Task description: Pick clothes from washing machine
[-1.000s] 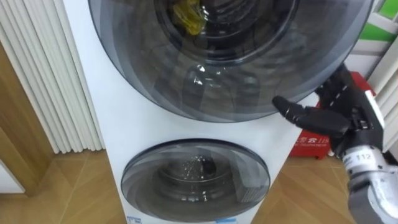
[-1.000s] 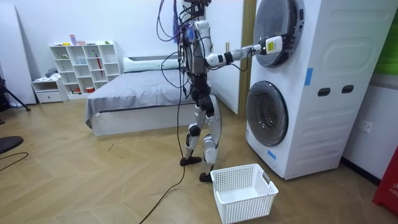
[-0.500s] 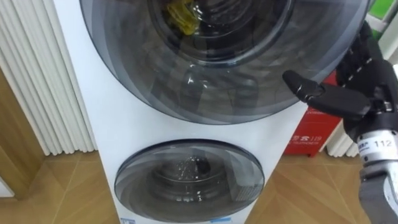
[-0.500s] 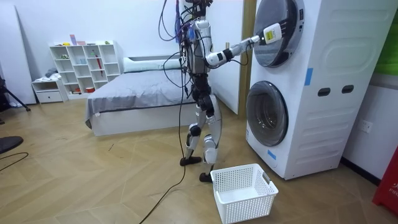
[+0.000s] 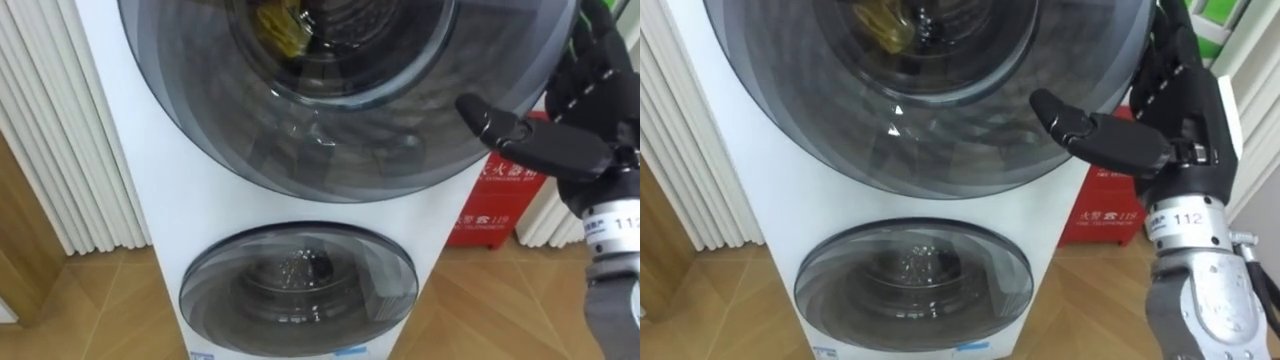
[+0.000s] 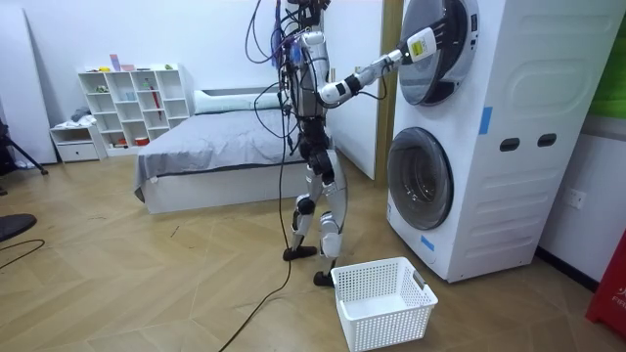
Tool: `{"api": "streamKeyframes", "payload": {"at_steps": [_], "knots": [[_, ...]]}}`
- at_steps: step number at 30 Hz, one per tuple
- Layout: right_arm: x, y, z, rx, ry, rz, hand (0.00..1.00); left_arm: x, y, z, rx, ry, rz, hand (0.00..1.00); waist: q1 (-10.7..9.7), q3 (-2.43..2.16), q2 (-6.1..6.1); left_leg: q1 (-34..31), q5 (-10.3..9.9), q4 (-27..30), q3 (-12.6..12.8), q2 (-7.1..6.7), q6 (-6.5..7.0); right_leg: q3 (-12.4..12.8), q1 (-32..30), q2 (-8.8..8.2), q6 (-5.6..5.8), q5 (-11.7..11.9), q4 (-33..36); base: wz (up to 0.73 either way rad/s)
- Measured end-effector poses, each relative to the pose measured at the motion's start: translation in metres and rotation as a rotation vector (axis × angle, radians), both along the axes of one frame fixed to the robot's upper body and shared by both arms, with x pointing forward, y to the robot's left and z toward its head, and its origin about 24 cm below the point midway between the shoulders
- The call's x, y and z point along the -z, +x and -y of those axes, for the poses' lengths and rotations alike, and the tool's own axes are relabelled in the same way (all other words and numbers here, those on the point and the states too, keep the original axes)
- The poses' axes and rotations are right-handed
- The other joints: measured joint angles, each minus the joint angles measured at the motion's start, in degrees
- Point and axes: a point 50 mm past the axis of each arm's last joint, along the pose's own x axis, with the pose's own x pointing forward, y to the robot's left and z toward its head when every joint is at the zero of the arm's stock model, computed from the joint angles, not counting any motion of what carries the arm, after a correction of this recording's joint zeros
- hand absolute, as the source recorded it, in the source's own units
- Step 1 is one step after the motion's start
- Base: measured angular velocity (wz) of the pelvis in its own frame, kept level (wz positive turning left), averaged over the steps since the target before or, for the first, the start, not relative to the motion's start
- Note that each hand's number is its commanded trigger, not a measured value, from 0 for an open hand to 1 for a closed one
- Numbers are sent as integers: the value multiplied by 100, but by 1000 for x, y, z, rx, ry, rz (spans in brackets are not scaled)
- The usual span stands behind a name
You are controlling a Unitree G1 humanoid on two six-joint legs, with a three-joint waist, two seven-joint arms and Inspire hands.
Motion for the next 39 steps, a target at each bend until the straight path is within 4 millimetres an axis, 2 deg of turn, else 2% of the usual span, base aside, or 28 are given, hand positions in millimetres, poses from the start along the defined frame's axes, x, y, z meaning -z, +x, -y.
{"api": "streamKeyframes", "payload": {"at_steps": [7,12,16,32,39], "knots": [[-7,-3,-4,-35,-48,19,0,-1,0,-3,18,13,-6,0,4,-1,-31,-15,-1,-1,117,1,-3,67,-117,12,-29,-19,83,-10],[-12,-4,-2,-50,-95,29,0,-4,-2,-12,29,34,-11,0,16,-48,-154,-42,1,8,208,11,-7,119,-194,36,-49,-8,95,-10],[-13,-4,-1,-66,-118,29,0,-5,-1,-17,35,46,-13,0,-2,-67,-203,-29,1,10,242,11,-7,160,-197,44,-56,-3,91,-6],[-16,-6,-8,-205,-144,45,0,-3,-6,-19,27,36,-54,0,-108,-47,-231,33,17,4,413,115,-102,357,-204,210,-156,53,48,-5],[-16,-7,-9,-261,-76,49,0,-3,-4,-20,52,35,-54,0,-129,-33,-239,35,-2,-5,444,133,-143,391,-227,246,-192,76,46,-4]]}}
